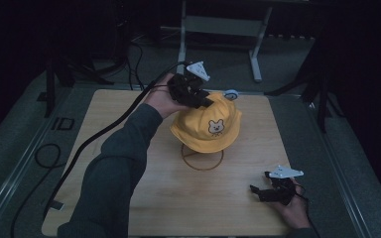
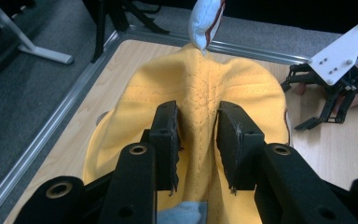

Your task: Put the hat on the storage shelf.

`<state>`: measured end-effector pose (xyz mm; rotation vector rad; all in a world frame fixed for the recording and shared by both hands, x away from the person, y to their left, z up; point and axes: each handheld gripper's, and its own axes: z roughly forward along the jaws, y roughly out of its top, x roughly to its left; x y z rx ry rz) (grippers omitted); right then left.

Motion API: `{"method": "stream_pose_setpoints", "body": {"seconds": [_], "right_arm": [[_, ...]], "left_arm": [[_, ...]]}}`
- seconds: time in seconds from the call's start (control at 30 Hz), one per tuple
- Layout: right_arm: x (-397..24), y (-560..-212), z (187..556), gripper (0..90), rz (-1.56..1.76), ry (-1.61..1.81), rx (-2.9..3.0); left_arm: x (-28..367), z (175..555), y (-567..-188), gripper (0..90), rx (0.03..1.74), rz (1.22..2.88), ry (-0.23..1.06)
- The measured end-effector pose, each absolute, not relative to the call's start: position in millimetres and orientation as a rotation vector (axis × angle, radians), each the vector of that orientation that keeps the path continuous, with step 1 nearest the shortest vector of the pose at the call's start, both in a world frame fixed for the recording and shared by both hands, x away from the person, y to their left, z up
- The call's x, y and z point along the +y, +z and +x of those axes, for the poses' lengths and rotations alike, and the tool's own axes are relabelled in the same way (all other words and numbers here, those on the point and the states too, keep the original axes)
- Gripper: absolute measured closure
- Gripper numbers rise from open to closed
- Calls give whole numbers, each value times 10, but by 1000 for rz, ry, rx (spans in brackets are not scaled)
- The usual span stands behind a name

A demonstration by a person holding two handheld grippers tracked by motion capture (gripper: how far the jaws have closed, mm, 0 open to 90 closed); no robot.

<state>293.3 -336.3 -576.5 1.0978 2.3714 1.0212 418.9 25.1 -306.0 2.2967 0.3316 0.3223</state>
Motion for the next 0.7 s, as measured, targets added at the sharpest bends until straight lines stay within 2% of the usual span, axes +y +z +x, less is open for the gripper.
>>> {"method": "stream_pose_setpoints", "body": {"seconds": [0.4, 0.47, 0.5, 0.53, 0.63, 0.67, 0.7], "right_arm": [[-3363, -5765, 2933, 142, 1098, 1021, 2371], [-3363, -5765, 2933, 142, 1098, 1021, 2371], [-3363, -5765, 2933, 142, 1098, 1021, 2371], [-3363, -5765, 2933, 142, 1098, 1021, 2371], [-3363, -5765, 2933, 142, 1098, 1021, 2371], [-3363, -5765, 2933, 142, 1098, 1021, 2371], [-3363, -5765, 2933, 142, 1098, 1021, 2371]], "left_arm": [[204, 4203, -3162, 674, 352, 2311, 336], [194, 4201, -3162, 647, 365, 2304, 341], [195, 4203, -3159, 594, 371, 2300, 341], [198, 4205, -3156, 594, 375, 2295, 341], [230, 4209, -3123, 511, 400, 2258, 321], [257, 4210, -3102, 433, 399, 2236, 305], [293, 4206, -3069, 410, 403, 2197, 282]]}}
